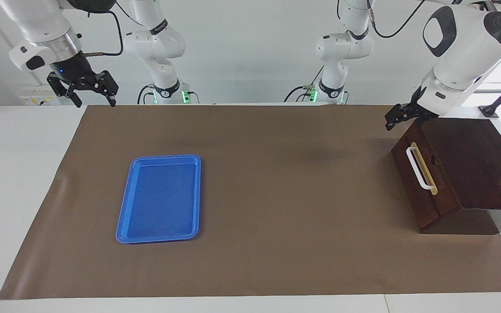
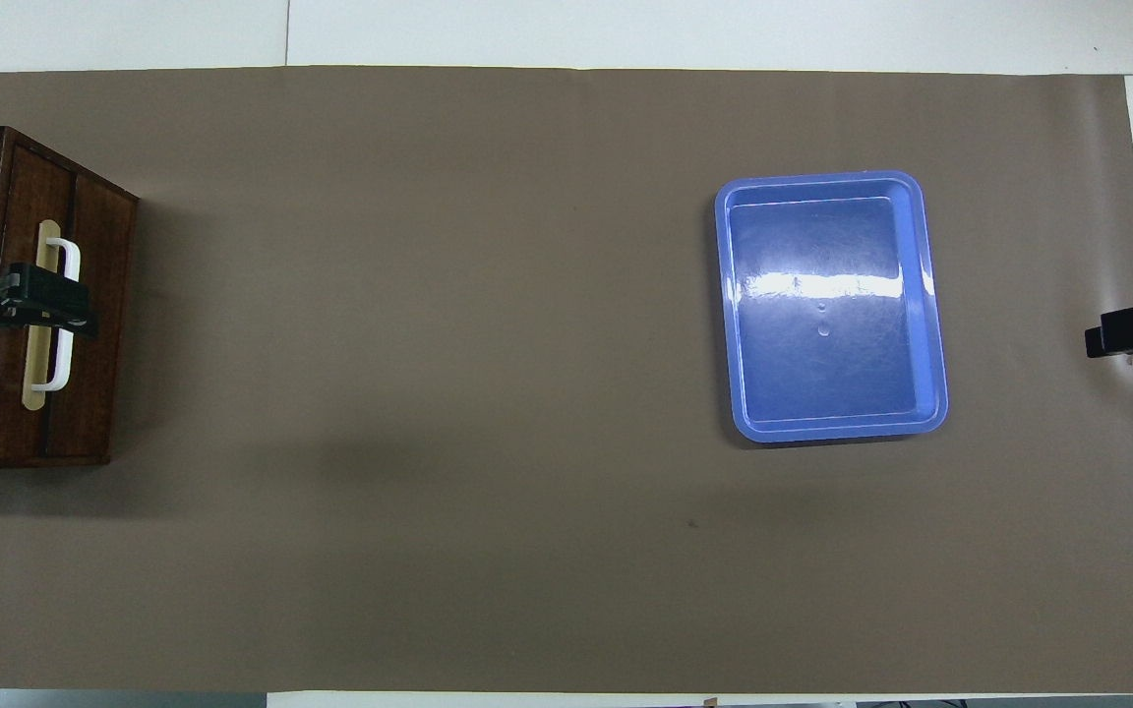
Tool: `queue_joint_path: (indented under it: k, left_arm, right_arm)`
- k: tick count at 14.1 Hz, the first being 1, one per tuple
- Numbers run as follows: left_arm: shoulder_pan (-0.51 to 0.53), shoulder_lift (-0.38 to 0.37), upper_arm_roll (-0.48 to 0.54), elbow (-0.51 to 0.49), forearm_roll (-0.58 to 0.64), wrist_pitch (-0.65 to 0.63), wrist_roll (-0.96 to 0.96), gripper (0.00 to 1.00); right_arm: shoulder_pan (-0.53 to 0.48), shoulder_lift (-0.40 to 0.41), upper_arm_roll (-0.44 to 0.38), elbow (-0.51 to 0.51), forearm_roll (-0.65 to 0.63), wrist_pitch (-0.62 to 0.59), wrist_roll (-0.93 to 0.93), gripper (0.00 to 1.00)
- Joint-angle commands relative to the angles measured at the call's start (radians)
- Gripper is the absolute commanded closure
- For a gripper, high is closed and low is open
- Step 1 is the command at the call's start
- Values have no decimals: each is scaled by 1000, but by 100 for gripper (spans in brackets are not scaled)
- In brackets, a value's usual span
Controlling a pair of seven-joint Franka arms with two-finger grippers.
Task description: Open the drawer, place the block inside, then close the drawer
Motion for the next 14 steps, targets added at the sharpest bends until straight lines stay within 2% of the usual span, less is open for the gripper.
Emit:
queue_joint_path:
  k: [1, 8, 14]
  left_arm:
    - [13, -24, -25, -21, -14, -16, -26, 0]
    - [-62, -34, -13, -12, -3, -75, -20, 0]
    - [-54, -39, 21, -58, -3, -15, 38, 0]
  right_arm:
    - [-14, -20, 13, -25, 3, 5, 7, 0]
    - [-25, -23, 12, -31, 5, -12, 6, 0]
    - [-23, -23, 12, -31, 3, -10, 3, 0]
